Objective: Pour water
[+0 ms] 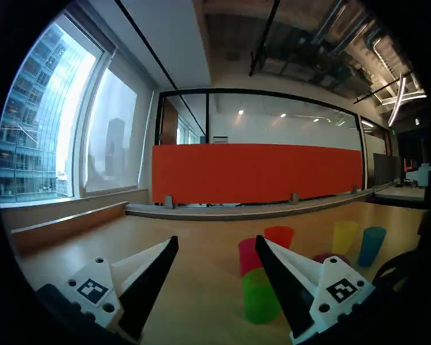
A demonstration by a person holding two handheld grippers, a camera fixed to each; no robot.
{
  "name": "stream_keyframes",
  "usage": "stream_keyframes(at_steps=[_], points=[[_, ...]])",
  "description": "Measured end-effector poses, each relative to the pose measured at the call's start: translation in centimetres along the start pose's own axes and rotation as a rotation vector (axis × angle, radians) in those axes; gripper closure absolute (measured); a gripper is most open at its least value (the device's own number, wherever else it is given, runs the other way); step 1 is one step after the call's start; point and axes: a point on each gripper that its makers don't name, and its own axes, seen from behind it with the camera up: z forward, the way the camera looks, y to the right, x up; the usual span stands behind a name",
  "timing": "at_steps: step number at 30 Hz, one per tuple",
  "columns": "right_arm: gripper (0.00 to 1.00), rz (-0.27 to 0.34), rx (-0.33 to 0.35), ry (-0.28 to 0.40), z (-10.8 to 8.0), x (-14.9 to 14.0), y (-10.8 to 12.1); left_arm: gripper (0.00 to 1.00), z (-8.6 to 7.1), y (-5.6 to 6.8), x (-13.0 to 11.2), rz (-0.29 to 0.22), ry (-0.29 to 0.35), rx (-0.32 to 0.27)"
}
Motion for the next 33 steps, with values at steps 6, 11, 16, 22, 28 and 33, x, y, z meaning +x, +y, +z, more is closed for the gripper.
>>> stream_keyframes(at_steps=[6,11,16,22,28,33], points=[[0.00,0.002,-0.001,0.001,-0.1,-0.1,0.1,0.00,0.2,-0.3,-0.5,0.001,-0.019,0.004],[0.00,0.004,-0.004,0.002,-0.2,-0.1,0.3,0.00,0.5,-0.3,-1.1,0.001,-0.040,0.003],[0.00,0.006,-0.004,0.003,-0.2,0.0,0.4,0.00,0.6,-0.3,-1.2,0.001,-0.046,0.002],[0.00,0.011,-0.001,0.006,-0.3,0.0,0.5,0.00,0.6,-0.3,-1.4,0.001,-0.046,0.003],[0.00,0.011,0.000,0.010,-0.4,-0.1,0.7,0.00,0.7,-0.3,-1.5,0.002,-0.048,0.002],[0.00,0.010,0.001,0.019,-0.7,-0.2,1.1,0.00,0.7,-0.3,-1.6,0.003,-0.049,0.002]])
